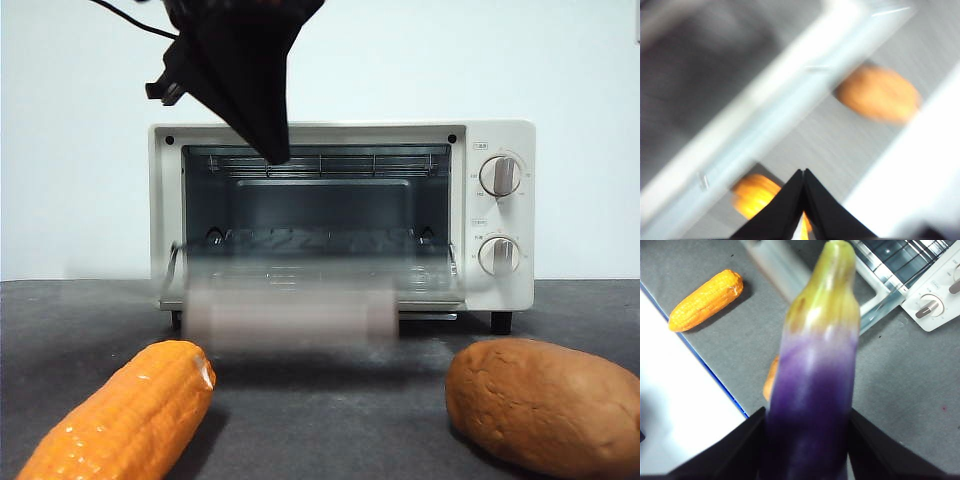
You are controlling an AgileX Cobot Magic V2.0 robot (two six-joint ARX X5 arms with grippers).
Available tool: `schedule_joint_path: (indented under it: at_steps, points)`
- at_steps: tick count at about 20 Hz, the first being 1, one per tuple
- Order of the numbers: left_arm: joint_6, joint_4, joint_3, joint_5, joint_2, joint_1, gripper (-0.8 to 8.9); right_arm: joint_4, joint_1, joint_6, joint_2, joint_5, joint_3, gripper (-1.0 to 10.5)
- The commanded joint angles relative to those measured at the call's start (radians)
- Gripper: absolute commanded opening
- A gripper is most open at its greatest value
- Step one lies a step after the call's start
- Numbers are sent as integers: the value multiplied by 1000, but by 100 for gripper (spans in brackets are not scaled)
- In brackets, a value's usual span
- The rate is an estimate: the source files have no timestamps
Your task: Take the eggplant from the table,put the eggplant in the oven
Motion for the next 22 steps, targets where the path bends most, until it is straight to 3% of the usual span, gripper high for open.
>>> schedule_joint_path:
  at_steps: [1,3,8,12,15,22]
  points:
    - [31,-8,24,8,14,-31,6,11,13,-11,8,4,12,169]
    - [31,1,24,5,14,-37,6,13,13,-11,8,2,11,169]
    - [-3,73,21,-168,9,-31,6,74,13,-11,18,-49,-14,169]
    - [-6,141,-3,-221,-21,-10,6,132,13,-13,54,-50,-42,169]
    - [-29,237,-106,-233,-106,33,6,178,13,-23,105,-49,-43,169]
    - [-106,488,-492,-255,-475,204,6,373,6,-135,284,-43,-43,169]
